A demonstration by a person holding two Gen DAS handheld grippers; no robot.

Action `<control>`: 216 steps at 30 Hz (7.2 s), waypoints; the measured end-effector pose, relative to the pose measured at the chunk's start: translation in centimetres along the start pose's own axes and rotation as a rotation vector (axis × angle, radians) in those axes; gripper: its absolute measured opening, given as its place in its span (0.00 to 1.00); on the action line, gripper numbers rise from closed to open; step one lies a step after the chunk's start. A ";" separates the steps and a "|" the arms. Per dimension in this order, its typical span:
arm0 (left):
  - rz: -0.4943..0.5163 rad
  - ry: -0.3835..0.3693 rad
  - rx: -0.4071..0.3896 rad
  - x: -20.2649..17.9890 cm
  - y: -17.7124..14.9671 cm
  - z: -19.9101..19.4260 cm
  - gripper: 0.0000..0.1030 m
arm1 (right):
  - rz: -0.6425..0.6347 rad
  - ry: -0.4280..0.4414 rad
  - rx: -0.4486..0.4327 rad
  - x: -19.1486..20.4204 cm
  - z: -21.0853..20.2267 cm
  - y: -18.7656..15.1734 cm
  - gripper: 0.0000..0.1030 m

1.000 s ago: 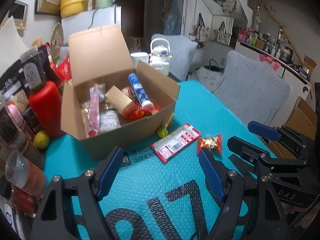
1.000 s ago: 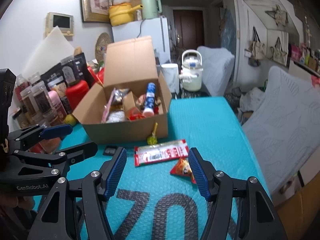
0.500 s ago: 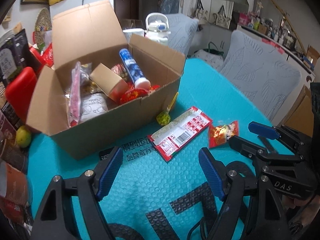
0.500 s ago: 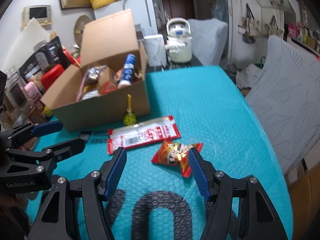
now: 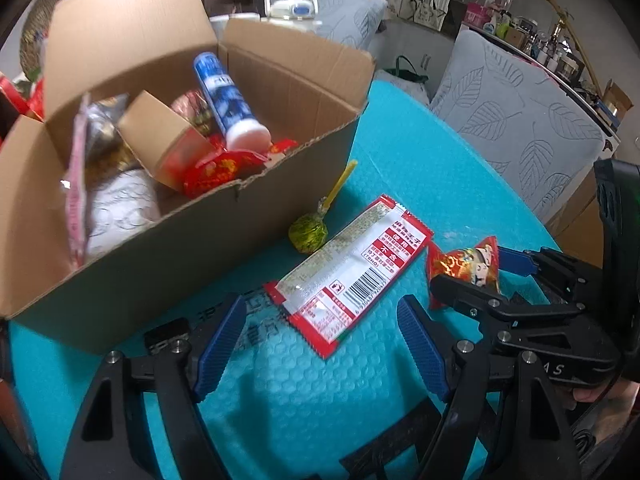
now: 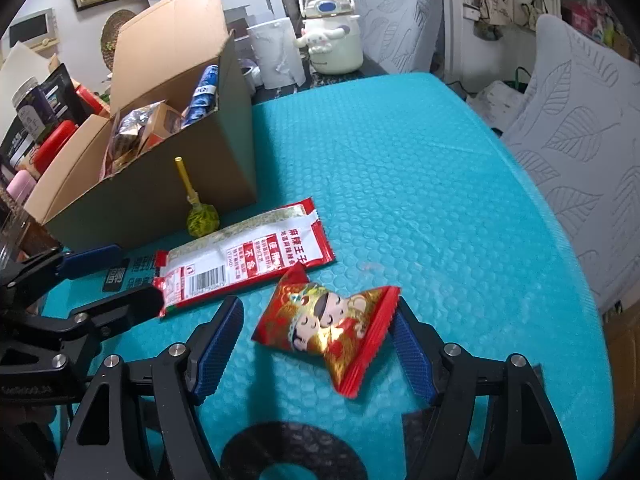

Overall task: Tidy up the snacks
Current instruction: 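Move the left gripper to the red-and-white wrapper while the right gripper approaches the red-gold packet, then close the left gripper on the red-and-white wrapper while the right gripper grasps the red-gold packet, then lift both snacks and carry them over the cardboard box with both grippers, then lower the wrapper and packet into the box and open both grippers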

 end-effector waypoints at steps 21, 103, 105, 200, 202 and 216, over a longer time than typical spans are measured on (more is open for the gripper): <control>0.202 -0.007 0.047 -2.5 1.0 4.9 0.76 | -0.014 0.050 0.000 -1.6 -0.5 -0.5 0.42; 0.000 -0.030 0.003 -3.4 -8.5 -3.9 0.46 | -0.091 0.208 -0.044 6.8 -6.9 -7.7 0.32; -0.018 -0.029 -0.009 -2.6 -8.7 -4.7 0.46 | -0.098 0.217 -0.051 7.5 -7.1 -7.5 0.32; -0.194 0.306 -0.153 14.5 17.5 -1.2 0.47 | -0.337 0.184 -0.070 12.2 7.2 21.9 0.32; -0.201 0.311 -0.146 14.5 17.3 -1.3 0.48 | -0.336 0.167 -0.073 12.0 7.1 21.8 0.34; -0.208 0.374 -0.166 13.8 16.6 -3.6 0.68 | -0.340 0.094 -0.131 10.8 2.9 21.6 0.51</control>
Point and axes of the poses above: each gripper's, at about its wrist camera, not at the fingertips, and z roughly the way its jaws point, x to its left, y to its top, the point moved 8 cm from there along z, roughly the way its jaws point, and after that the axes turned 9 degrees about -z, right-handed, at the moved point
